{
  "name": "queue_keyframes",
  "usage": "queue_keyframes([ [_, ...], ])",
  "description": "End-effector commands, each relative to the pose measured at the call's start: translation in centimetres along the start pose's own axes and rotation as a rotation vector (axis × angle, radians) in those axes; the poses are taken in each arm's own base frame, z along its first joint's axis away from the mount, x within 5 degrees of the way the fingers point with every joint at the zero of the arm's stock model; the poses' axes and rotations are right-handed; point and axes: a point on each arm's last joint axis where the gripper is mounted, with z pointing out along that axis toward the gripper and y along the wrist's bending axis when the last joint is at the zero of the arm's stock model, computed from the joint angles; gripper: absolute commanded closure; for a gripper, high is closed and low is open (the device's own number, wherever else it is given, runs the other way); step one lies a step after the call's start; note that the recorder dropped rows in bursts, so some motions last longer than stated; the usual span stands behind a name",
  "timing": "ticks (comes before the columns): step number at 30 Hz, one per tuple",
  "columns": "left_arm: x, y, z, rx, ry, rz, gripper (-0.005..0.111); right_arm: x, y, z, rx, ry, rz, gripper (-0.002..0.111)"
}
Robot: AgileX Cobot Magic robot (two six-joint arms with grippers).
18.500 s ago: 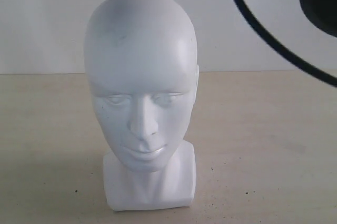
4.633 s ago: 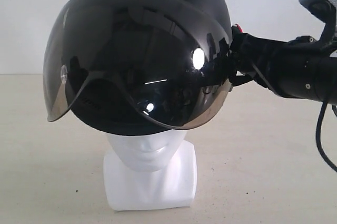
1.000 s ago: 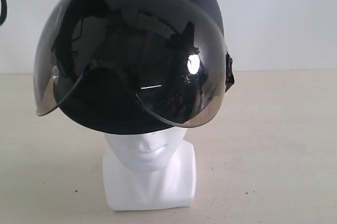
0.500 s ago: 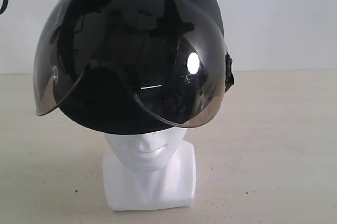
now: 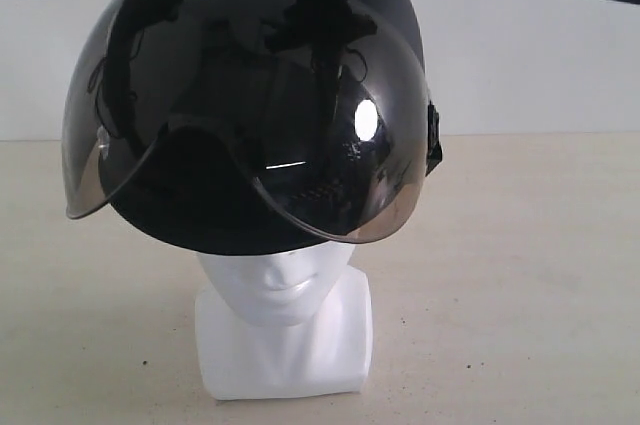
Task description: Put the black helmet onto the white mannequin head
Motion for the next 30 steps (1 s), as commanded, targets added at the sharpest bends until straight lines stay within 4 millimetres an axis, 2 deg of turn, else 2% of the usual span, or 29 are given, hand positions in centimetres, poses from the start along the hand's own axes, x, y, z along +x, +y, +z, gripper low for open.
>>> queue_keyframes([
  [1, 0.0, 0.0, -1.0, 0.094, -0.015, 0.001, 0.102, 0.0, 0.1, 0.1, -0.014, 0.009, 0.008, 0.108],
  [6, -0.6, -0.3, -0.9, 0.177, -0.016, 0.047, 0.102, -1.2, 0.8, -0.6, -0.029, -0.030, -0.012, 0.108],
  [10, 0.7, 0.6, 0.5, 0.276, -0.006, -0.009, 0.102, -1.6, 0.6, 0.7, -0.061, 0.061, 0.004, 0.108],
  [13, 0.7, 0.9, 1.0, 0.306, -0.012, -0.008, 0.102, -2.0, 0.3, 1.5, -0.070, 0.092, 0.008, 0.108],
  [16, 0.8, 1.1, 1.1, 0.323, -0.014, -0.010, 0.102, -1.8, 0.0, 2.2, -0.081, 0.140, 0.020, 0.108],
  [22, 1.1, 1.2, 1.4, 0.326, -0.014, -0.022, 0.102, -1.3, 0.5, 2.1, -0.121, 0.192, 0.038, 0.108],
  [30, 1.1, 1.2, 1.4, 0.327, -0.008, -0.040, 0.102, -0.3, 2.9, 3.0, -0.168, 0.256, -0.020, 0.108],
])
